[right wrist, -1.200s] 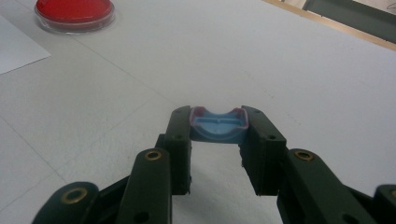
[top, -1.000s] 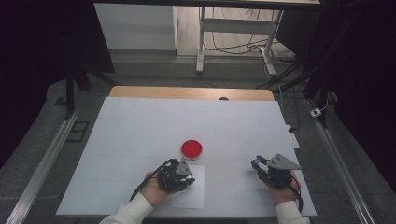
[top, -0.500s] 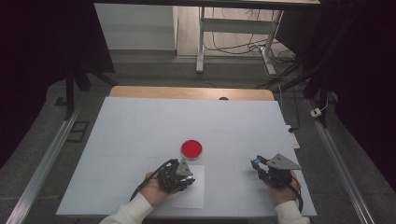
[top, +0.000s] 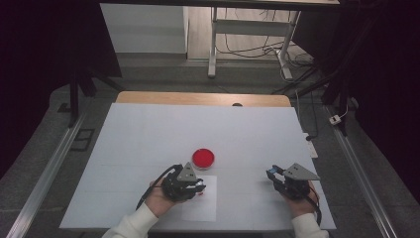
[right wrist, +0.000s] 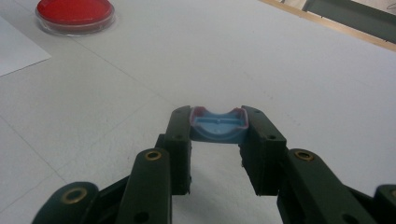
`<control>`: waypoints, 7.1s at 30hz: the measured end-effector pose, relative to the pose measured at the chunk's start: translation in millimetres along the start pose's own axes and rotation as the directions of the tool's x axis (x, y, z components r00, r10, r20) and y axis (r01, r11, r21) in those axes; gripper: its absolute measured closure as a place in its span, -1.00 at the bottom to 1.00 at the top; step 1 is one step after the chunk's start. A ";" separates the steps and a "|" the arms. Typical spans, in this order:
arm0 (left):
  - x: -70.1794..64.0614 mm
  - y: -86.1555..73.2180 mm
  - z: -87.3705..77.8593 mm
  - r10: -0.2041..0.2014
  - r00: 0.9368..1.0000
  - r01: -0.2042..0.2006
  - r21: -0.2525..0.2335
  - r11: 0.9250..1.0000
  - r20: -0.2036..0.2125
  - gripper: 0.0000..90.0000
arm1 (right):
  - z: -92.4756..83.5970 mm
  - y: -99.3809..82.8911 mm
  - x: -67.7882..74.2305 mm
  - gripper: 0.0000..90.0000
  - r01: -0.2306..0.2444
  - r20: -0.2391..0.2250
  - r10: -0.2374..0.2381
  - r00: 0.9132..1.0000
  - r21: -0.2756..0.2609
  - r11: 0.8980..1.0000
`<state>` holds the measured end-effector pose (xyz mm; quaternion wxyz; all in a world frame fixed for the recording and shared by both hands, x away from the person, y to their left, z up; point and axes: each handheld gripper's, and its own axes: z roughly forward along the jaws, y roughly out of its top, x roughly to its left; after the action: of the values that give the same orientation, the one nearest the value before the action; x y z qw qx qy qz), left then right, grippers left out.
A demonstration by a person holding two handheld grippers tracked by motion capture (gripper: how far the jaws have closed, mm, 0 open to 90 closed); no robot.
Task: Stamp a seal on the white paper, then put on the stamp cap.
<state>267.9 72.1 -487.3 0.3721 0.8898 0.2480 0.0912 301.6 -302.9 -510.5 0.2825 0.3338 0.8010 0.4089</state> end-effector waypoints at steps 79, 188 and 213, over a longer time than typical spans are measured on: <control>21.0 -2.1 -38.4 -0.149 0.989 0.147 -0.194 0.970 0.004 0.66 | 6.0 9.8 25.2 0.43 0.029 -0.073 -0.030 0.997 -0.009 1.000; 8.3 7.5 -21.5 -0.148 0.989 0.148 -0.234 0.961 0.016 0.64 | 53.2 50.9 157.8 0.43 0.171 -0.243 -0.195 0.950 -0.118 0.978; 0.7 9.5 -19.8 -0.151 0.988 0.149 -0.286 0.947 0.014 0.65 | 58.8 54.8 167.6 0.43 0.137 -0.243 -0.167 0.956 -0.132 0.982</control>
<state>265.2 79.0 -466.7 0.5017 0.8048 0.3006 0.1012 257.4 -122.9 -524.1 0.2272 0.1995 0.8291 0.4703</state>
